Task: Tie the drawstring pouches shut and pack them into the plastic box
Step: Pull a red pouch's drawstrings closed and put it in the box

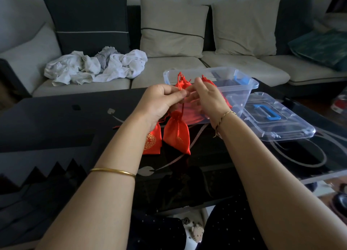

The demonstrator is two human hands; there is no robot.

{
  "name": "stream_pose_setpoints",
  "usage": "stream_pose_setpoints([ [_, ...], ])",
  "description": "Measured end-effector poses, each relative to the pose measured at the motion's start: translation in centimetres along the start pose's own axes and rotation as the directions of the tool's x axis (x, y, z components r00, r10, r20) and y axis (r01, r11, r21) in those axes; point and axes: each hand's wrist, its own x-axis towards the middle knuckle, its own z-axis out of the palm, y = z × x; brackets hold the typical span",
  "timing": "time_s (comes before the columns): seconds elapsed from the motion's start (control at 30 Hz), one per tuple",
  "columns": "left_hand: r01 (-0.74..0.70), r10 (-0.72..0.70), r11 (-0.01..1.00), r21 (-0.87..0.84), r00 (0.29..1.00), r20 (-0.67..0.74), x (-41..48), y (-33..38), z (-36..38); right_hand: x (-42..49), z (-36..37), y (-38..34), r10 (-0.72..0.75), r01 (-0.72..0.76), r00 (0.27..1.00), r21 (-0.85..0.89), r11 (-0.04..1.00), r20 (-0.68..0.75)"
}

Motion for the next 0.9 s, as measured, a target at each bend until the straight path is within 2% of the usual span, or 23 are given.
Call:
stream_pose_setpoints([
  [0.07, 0.002, -0.002, 1.000, -0.018, 1.000, 0.014, 0.0, 0.0, 0.0, -0.2, 0.2, 0.3, 0.034, -0.040, 0.997, 0.072, 0.997, 0.076],
  [0.13, 0.009, -0.008, 1.000, -0.021, 1.000, 0.023, 0.0, 0.1, 0.1, -0.2, 0.3, 0.4, -0.006, -0.002, 0.997, 0.099, 0.995, 0.082],
  [0.27, 0.017, -0.016, 0.999, -0.038, 1.000, 0.022, -0.2, 0.2, 0.2, -0.3, 0.2, 0.4, -0.084, 0.085, 0.996, -0.019, 0.996, 0.026],
  [0.37, 0.050, -0.050, 0.988, -0.144, 0.999, 0.002, -0.3, 0.4, 0.3, -0.2, -0.4, 0.2, -0.075, 0.076, 0.996, 0.020, 0.997, -0.048],
  [0.47, 0.061, -0.073, 0.976, -0.208, 0.996, -0.052, -0.3, 0.5, 0.3, -0.6, -0.7, 0.1, 0.034, -0.049, 0.995, 0.172, 0.984, 0.091],
  [0.53, 0.035, -0.050, 0.983, -0.182, 0.996, -0.079, -0.2, 0.4, 0.3, -1.1, -0.8, 0.5, 0.137, -0.149, 0.961, 0.033, 0.988, 0.239],
  [0.6, 0.022, -0.029, 0.994, -0.110, 0.998, -0.061, -0.2, 0.2, 0.3, -1.3, -0.9, 0.9, 0.221, -0.175, 0.930, -0.176, 0.969, 0.295],
  [0.63, 0.017, -0.020, 0.998, -0.063, 0.999, -0.042, -0.2, 0.1, 0.2, -1.4, -0.9, 1.0, 0.238, -0.180, 0.931, -0.219, 0.959, 0.277],
  [0.73, -0.046, 0.046, 0.995, 0.092, 0.999, 0.011, -0.2, 0.1, 0.1, -0.8, -0.8, 1.1, 0.127, -0.093, 0.982, -0.222, 0.971, 0.142],
  [0.8, -0.152, 0.145, 0.955, 0.253, 0.988, 0.043, -0.4, 0.2, 0.1, -0.5, -0.4, 1.1, 0.061, -0.049, 0.993, -0.117, 0.992, 0.098],
  [0.9, -0.317, 0.318, 0.786, 0.531, 0.944, 0.092, -0.6, 0.2, 0.3, -0.7, 0.2, 1.2, 0.077, -0.102, 0.984, 0.151, 0.983, 0.162],
])
